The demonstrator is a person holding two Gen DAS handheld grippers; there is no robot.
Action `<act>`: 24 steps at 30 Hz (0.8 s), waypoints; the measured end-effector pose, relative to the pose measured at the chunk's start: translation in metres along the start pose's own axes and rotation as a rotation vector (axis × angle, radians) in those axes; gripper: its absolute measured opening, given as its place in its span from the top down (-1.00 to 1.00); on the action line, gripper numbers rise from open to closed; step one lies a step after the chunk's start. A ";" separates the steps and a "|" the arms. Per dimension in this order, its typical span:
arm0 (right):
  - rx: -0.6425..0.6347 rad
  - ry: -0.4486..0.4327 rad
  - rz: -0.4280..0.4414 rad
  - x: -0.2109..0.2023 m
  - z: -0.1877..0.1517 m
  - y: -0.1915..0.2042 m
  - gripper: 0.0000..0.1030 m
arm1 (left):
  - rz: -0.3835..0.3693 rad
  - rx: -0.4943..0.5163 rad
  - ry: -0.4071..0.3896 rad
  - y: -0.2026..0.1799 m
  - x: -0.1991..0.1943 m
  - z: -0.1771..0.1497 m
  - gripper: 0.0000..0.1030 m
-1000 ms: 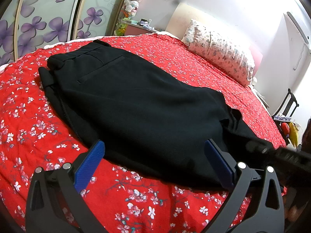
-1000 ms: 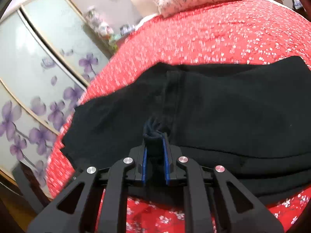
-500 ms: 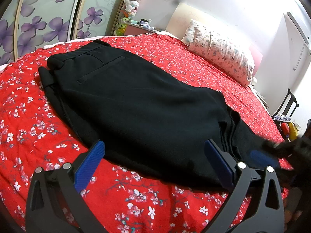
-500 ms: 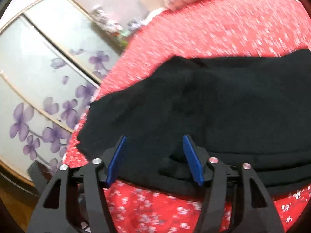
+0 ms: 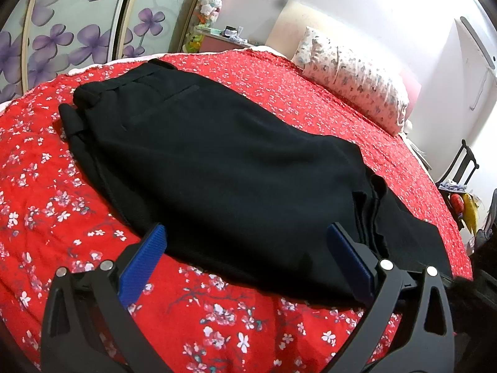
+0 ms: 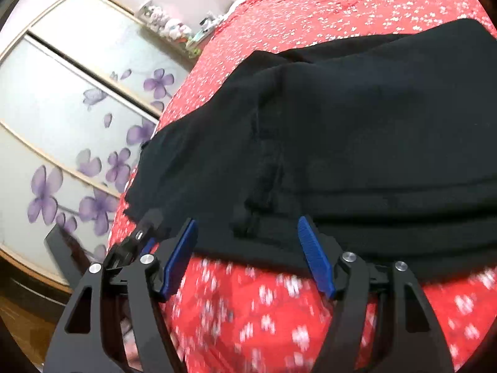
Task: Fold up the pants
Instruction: 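Move the left tool to the folded trousers and close it on the fabric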
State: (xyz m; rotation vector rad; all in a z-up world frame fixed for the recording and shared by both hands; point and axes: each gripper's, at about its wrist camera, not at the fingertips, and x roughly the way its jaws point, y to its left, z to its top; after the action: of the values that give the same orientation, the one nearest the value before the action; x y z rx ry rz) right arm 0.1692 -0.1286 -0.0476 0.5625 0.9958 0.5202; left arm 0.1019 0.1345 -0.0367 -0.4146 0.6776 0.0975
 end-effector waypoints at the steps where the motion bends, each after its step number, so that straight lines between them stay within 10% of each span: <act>1: -0.026 -0.021 0.018 -0.014 -0.006 0.000 -0.46 | 0.000 0.000 0.002 -0.002 0.000 -0.001 -0.97; 7: -0.200 -0.268 0.008 -0.106 -0.040 -0.025 -0.67 | -0.026 -0.016 0.001 0.006 0.001 0.003 -0.97; 14: -0.024 -0.420 0.087 -0.165 -0.050 -0.106 -0.68 | -0.243 -0.243 0.076 0.064 -0.026 0.045 -0.97; 24: -0.094 -0.377 0.095 -0.148 -0.040 -0.100 -0.68 | -0.308 -0.509 0.182 0.134 0.009 0.089 -0.96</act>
State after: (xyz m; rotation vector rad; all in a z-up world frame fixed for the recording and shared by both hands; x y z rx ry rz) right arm 0.0829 -0.2890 -0.0372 0.5994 0.5856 0.5188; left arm 0.1319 0.2927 -0.0253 -1.0220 0.7579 -0.0638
